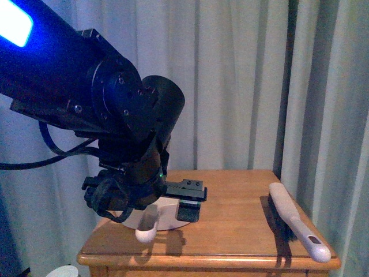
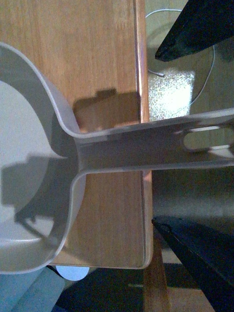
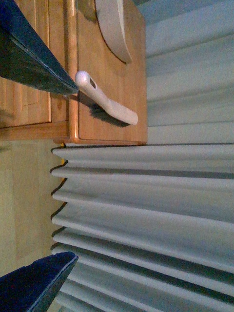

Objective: Clean up trash

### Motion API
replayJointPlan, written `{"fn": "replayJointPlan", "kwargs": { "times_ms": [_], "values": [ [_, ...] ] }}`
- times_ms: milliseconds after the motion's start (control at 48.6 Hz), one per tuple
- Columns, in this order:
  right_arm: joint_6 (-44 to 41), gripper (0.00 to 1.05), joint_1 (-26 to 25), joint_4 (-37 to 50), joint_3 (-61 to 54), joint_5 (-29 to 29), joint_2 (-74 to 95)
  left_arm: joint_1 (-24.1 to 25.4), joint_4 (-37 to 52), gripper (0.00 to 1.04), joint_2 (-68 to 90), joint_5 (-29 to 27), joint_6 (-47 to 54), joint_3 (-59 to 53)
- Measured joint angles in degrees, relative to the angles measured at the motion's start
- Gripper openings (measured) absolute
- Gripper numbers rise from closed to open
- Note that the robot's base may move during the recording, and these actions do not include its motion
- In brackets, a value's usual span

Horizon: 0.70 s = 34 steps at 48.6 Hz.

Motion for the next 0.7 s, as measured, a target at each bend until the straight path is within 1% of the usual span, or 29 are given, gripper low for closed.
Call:
{"fn": "replayJointPlan", "kwargs": {
  "times_ms": [247, 700],
  "values": [
    [0.0, 0.97, 0.0, 0.0, 0.0, 0.0, 0.0, 1.2, 0.96, 0.97, 4.02, -0.26, 2.08, 1.66],
    [0.0, 0.97, 0.0, 0.0, 0.0, 0.0, 0.0, 1.81, 2.69, 0.97, 9.03, -0.33, 4.24, 4.37]
  ]
}}
